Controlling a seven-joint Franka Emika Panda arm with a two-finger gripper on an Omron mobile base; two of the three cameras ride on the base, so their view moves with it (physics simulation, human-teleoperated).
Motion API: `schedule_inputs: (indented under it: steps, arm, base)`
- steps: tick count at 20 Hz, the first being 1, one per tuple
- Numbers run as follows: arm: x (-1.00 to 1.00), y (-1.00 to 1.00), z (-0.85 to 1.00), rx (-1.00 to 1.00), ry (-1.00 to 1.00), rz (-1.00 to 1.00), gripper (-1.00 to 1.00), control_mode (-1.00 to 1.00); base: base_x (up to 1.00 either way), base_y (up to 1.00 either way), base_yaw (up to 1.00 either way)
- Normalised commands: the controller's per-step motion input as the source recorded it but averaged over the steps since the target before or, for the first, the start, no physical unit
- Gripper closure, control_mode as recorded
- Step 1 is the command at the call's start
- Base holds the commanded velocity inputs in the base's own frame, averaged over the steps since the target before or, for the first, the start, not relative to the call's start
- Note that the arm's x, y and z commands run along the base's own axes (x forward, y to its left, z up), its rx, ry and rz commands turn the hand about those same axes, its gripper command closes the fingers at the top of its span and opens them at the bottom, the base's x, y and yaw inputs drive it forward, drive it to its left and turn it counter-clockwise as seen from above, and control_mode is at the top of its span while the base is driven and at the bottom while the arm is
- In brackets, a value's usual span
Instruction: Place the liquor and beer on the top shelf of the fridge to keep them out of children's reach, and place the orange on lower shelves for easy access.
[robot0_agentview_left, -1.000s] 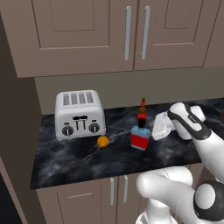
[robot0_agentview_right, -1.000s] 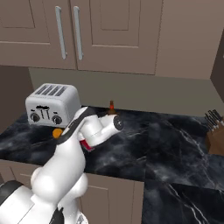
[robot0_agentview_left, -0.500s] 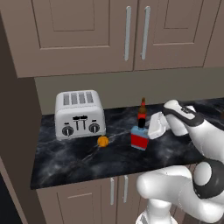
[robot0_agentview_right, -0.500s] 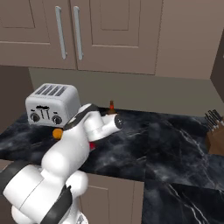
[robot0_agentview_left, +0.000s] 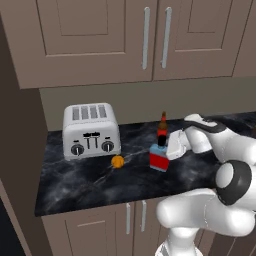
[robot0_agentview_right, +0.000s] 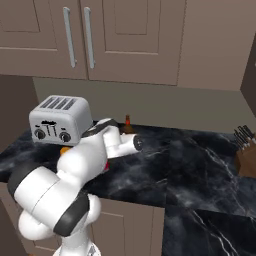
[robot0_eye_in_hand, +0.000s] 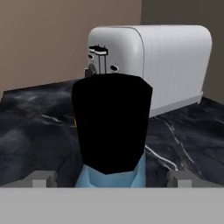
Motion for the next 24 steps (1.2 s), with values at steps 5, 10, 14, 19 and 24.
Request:
schedule_inputs:
  steps: [5,10,14,19,24]
  arm:
    - [0.21,0.0,-0.11,0.04,-0.04,0.0,-1.0,-1.0]
    - [0.19,0.0,-0.06,0.02,-0.03,0.0,-1.0,-1.0]
    - [0.13,0.01,-0.05,0.0,0.0,0.0,-1.0,-1.0]
    - [0.04,0.11,-0.16,0.0,0.0,0.0,-1.0,-1.0]
    - [0.0,0.39,-0.33,0.0,-0.05,0.01,1.0,-1.0]
  base:
    - [0.0,0.0,0.0]
    - [0.0,0.0,0.0]
    - [0.0,0.0,0.0]
    - [0.0,0.0,0.0]
    - [0.0,0.0,0.0]
